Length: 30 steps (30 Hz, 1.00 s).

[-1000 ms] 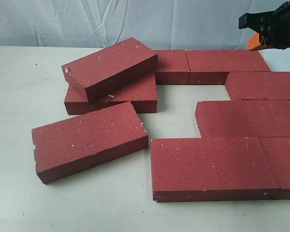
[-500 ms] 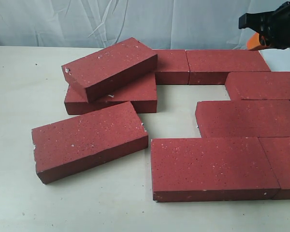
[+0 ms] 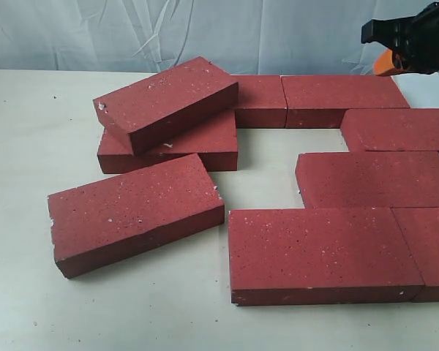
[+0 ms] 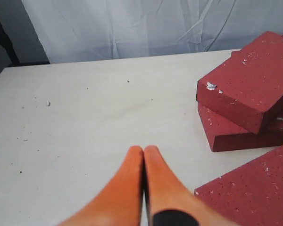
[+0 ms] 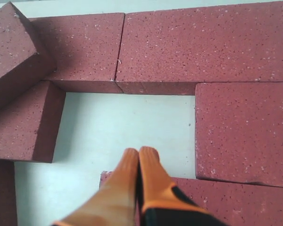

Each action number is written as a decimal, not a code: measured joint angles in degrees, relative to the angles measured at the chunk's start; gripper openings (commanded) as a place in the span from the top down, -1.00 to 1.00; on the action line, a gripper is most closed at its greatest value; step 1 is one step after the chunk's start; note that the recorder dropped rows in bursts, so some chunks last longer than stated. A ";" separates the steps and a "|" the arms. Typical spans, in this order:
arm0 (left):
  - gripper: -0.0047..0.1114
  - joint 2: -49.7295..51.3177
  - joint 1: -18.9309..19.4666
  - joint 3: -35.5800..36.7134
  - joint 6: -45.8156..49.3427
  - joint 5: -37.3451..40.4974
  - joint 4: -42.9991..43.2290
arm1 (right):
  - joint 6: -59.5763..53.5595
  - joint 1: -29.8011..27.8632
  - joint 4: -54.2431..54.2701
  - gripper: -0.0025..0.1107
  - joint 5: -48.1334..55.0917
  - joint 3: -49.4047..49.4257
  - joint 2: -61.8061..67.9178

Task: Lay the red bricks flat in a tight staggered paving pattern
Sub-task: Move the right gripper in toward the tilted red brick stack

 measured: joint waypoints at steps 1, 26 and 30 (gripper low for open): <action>0.92 1.87 0.00 -0.39 0.00 -0.86 0.04 | 0.00 0.00 0.00 0.97 -0.30 0.00 0.00; 0.92 23.36 0.00 -6.61 -0.35 -9.73 -9.46 | -0.12 2.44 3.46 0.97 -2.06 0.00 2.38; 0.92 27.29 0.00 -10.16 -0.35 -5.65 -9.94 | -0.12 5.74 1.92 0.97 -2.06 0.00 3.11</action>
